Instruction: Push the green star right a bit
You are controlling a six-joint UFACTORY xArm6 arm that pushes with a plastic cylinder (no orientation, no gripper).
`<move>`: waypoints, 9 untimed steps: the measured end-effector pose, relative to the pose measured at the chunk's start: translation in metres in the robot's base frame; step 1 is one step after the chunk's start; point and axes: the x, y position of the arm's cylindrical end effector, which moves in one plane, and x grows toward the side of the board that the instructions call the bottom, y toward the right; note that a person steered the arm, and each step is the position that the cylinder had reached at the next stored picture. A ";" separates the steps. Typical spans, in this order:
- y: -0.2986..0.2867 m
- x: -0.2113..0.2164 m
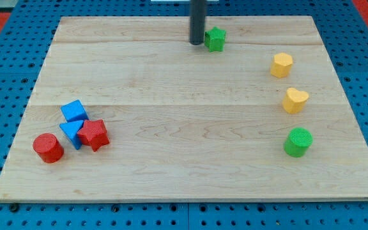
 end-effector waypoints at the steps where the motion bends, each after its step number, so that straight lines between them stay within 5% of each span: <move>1: 0.058 -0.015; 2: 0.108 -0.008; 3: 0.049 0.009; 4: 0.068 0.038; 5: 0.118 0.028; 9: 0.163 0.003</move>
